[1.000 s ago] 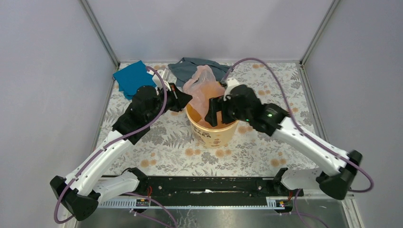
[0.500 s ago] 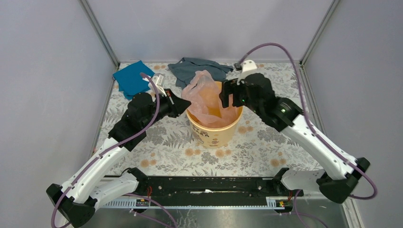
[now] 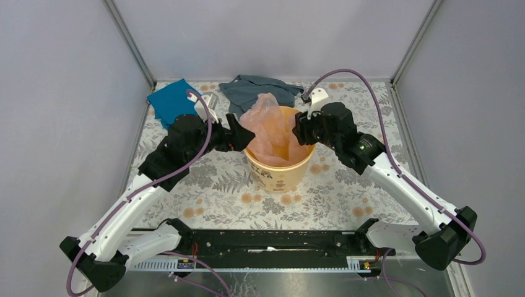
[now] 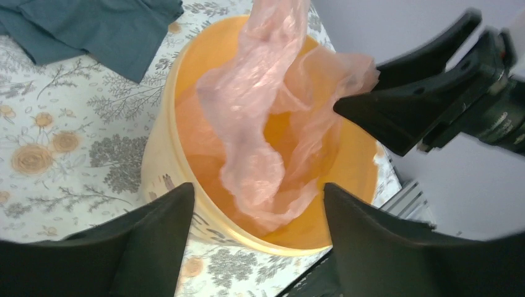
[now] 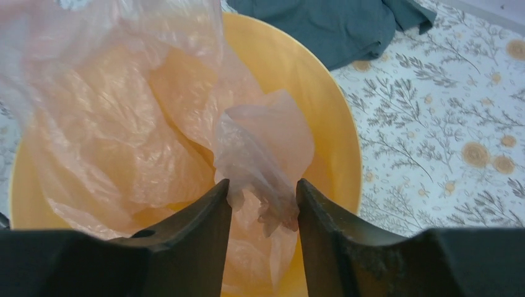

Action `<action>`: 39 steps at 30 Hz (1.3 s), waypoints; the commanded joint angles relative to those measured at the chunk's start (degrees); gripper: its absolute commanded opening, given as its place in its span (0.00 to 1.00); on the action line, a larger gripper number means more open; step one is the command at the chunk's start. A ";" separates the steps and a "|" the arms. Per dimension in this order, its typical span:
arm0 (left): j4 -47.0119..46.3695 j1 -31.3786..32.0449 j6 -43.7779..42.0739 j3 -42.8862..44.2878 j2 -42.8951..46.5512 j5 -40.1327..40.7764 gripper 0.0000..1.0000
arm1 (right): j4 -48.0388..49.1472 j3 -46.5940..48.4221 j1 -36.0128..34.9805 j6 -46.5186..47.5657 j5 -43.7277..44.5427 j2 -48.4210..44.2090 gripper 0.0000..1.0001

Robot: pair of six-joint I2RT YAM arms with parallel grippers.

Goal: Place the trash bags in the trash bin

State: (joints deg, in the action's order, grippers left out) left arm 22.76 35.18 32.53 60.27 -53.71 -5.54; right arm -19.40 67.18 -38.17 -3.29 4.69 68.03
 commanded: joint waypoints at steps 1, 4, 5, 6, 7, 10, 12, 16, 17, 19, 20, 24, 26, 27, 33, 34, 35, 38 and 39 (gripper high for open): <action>3.31 -0.29 -6.01 11.33 -4.39 5.30 0.98 | 5.26 0.70 0.06 0.66 -2.28 -1.52 0.46; 5.44 -0.36 -8.66 18.75 -10.97 5.97 0.99 | 4.73 2.10 0.09 0.85 -3.13 -0.97 0.32; 6.28 -0.42 -9.22 21.90 -13.60 6.09 0.99 | 4.50 2.68 0.08 0.76 -3.47 -0.72 0.27; 7.11 -0.71 -9.56 24.08 -17.14 6.04 0.99 | 4.02 3.30 0.05 0.55 -3.77 -0.48 0.23; 7.72 -1.26 -9.89 26.24 -19.81 5.83 0.99 | 3.42 3.91 0.09 0.42 -4.14 -0.26 0.16; 9.62 -3.72 -9.75 31.54 -26.86 0.03 0.99 | 2.13 5.24 0.07 -0.39 -4.60 -0.50 0.10; 9.63 -5.09 -10.02 33.15 -29.66 -5.13 0.99 | 0.90 6.33 0.11 -1.01 -4.60 -0.74 0.09; 9.07 -5.91 -9.94 32.12 -30.82 -8.20 0.90 | -1.32 8.23 0.07 -2.35 -4.60 -1.01 0.06; 8.72 -5.91 -9.95 31.07 -30.43 -8.35 0.86 | -2.04 9.17 0.10 -3.15 -3.91 -0.97 0.06; 8.38 -6.06 -9.99 29.25 -29.51 -7.28 0.73 | -3.85 10.74 0.11 -4.74 -2.44 -0.53 0.11; 8.45 -6.25 -10.03 28.42 -29.06 -6.37 0.65 | -4.90 11.41 0.12 -5.69 -1.51 -0.20 0.18; 9.16 -7.55 -9.85 26.08 -27.57 -2.95 0.31 | -7.17 11.18 0.12 -7.15 -0.57 0.58 0.22; 8.93 -8.24 -9.41 25.27 -26.31 -1.88 0.25 | -7.59 10.64 0.11 -7.73 0.08 1.08 0.29; 8.74 -8.59 -9.30 24.97 -25.87 -1.69 0.22 | -8.00 10.60 0.07 -7.95 0.40 1.39 0.32; 8.48 -9.84 -8.91 23.79 -23.73 -1.73 0.16 | -9.55 9.79 0.09 -7.91 2.64 2.33 0.58; 8.50 -9.98 -8.89 23.62 -23.41 -1.87 0.15 | -9.71 9.47 0.07 -7.73 2.78 2.29 0.61; 8.51 -10.10 -8.87 23.32 -23.19 -1.99 0.15 | -9.70 9.00 0.07 -7.43 2.85 2.21 0.65; 8.49 -10.43 -8.89 22.63 -22.68 -2.23 0.15 | -9.61 7.60 0.11 -6.56 4.16 2.19 0.75; 8.43 -10.58 -8.90 22.35 -22.54 -2.26 0.15 | -9.21 7.04 0.11 -6.07 4.67 2.19 0.78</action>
State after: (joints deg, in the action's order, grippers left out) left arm 33.39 25.19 23.57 83.68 -78.37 -8.16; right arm -28.58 75.75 -38.17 -10.70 6.33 70.61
